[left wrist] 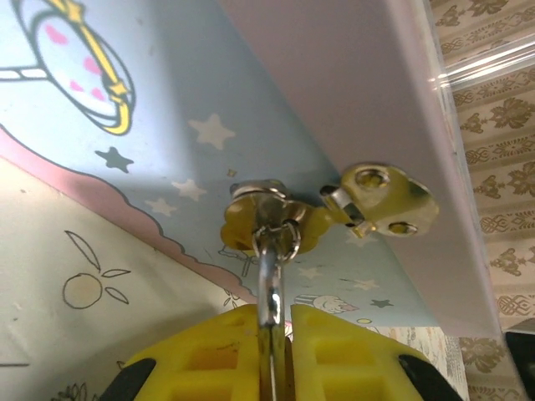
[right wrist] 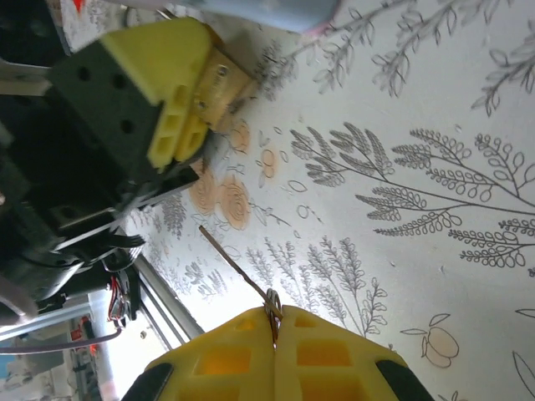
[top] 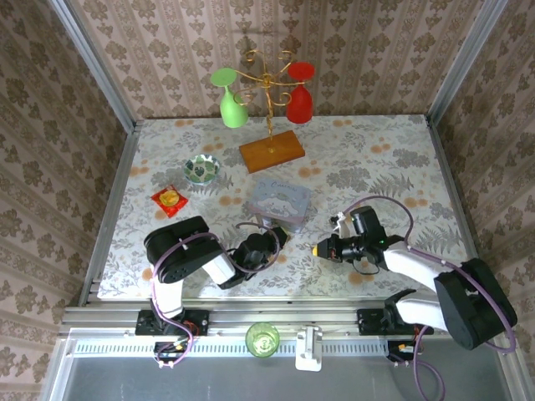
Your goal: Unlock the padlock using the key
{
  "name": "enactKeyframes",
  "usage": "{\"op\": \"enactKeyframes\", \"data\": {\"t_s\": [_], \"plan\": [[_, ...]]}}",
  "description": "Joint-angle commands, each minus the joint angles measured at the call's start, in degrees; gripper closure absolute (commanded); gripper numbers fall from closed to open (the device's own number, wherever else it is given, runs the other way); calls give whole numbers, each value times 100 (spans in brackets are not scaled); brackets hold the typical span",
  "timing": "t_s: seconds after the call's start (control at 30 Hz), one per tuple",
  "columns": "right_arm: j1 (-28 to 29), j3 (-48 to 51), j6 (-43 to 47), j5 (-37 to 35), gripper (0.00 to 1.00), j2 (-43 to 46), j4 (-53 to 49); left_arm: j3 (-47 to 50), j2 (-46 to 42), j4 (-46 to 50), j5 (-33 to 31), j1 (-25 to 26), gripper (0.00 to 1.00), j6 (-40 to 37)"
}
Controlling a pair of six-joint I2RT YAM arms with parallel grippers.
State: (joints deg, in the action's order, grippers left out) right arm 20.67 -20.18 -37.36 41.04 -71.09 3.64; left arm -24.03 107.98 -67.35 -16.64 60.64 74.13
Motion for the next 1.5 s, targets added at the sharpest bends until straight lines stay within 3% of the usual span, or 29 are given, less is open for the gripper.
{"op": "enactKeyframes", "data": {"t_s": [0.0, 0.33, 0.47, 0.6, 1.23, 1.47], "plan": [[144, 85, -497, 259, 100, -293, 949, 94, -118, -81, 67, -20, 100, 118], [366, 59, -884, 510, 100, -1482, 2330, 117, -44, -554, 162, 13, 100, 535], [397, 182, -1135, 690, 100, -1884, 3139, 74, -215, -309, 178, 26, 100, 415], [397, 256, -1433, 890, 100, -2304, 3928, 185, -89, -638, 164, 25, 100, 442], [327, 15, -1689, 1188, 100, -3299, 4614, 240, -254, -666, 174, 66, 100, 291], [284, -48, -1395, 1108, 100, -3315, 4060, 250, -221, -674, 127, 79, 100, 372]]}}
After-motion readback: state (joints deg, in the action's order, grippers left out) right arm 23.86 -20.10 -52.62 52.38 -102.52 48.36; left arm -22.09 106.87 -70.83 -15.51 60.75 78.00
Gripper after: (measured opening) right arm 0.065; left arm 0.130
